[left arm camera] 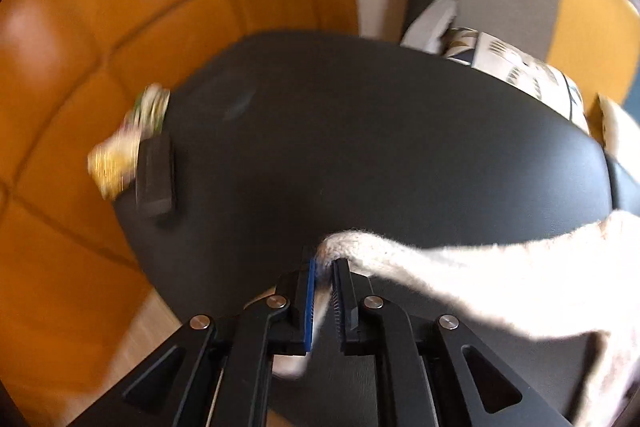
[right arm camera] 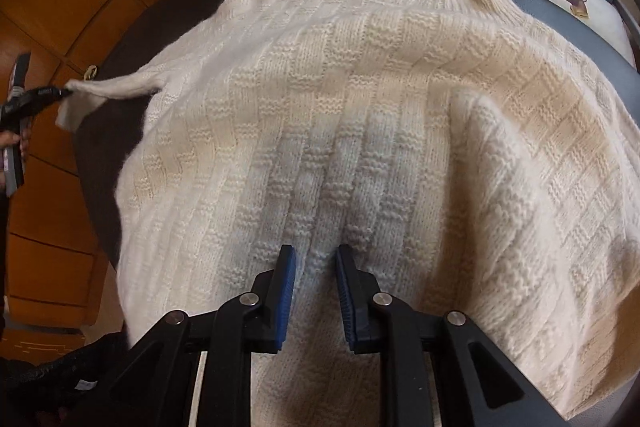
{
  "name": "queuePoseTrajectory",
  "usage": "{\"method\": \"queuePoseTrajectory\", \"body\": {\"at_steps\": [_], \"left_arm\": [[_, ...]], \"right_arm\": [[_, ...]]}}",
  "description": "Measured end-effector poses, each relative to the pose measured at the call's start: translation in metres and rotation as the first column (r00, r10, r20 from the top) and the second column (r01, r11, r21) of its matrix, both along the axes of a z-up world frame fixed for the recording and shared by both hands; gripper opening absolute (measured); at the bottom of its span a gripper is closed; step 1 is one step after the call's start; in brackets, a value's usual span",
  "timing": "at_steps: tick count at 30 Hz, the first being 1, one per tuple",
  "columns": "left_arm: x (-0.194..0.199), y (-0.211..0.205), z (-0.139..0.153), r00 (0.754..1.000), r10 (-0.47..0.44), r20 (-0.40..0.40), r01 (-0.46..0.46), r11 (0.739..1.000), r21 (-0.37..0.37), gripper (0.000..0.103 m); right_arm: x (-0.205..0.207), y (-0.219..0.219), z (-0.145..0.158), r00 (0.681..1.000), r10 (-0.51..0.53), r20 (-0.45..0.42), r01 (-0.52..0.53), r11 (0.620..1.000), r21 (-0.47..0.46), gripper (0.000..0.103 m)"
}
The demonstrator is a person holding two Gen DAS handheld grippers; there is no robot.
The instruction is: Fold clothes
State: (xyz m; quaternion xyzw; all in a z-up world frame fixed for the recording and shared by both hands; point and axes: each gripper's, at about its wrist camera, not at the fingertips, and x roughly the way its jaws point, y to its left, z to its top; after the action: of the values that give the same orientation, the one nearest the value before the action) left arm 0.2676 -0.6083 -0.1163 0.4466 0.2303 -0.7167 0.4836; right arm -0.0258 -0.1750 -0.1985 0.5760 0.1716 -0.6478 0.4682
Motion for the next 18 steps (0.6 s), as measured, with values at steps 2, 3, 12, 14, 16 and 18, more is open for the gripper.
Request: {"method": "queuePoseTrajectory", "body": {"at_steps": [2,3,12,14,16,18], "left_arm": [[0.000,0.012,-0.002,0.999,0.024,-0.024,-0.024,1.000,0.004,0.011],[-0.003,0.020,0.000,0.999,0.030,-0.035,-0.030,1.000,-0.004,0.011],[-0.050,0.020,0.009,1.000,-0.015,0.023,0.014,0.999,0.043,0.014],[-0.035,0.001,0.009,0.998,0.026,0.062,-0.030,0.997,0.070,0.019],[0.000,-0.016,0.007,0.995,0.093,0.047,-0.099,0.987,0.129,0.026],[0.034,-0.026,0.009,0.983,0.181,0.041,-0.185,0.974,0.132,0.026]], "right_arm": [[-0.002,0.003,0.000,1.000,-0.014,0.007,0.015,1.000,-0.015,0.020],[-0.002,0.004,0.001,1.000,-0.021,0.007,0.021,1.000,-0.023,0.020],[-0.017,0.010,0.016,0.998,-0.023,-0.052,0.023,1.000,-0.006,0.020],[-0.014,0.009,0.005,0.997,-0.023,-0.071,0.024,1.000,0.014,0.020],[-0.012,0.009,-0.001,0.997,-0.031,-0.075,0.032,0.999,0.013,0.023],[-0.015,0.010,-0.001,0.997,-0.055,-0.058,0.055,0.998,-0.007,0.023]]}}
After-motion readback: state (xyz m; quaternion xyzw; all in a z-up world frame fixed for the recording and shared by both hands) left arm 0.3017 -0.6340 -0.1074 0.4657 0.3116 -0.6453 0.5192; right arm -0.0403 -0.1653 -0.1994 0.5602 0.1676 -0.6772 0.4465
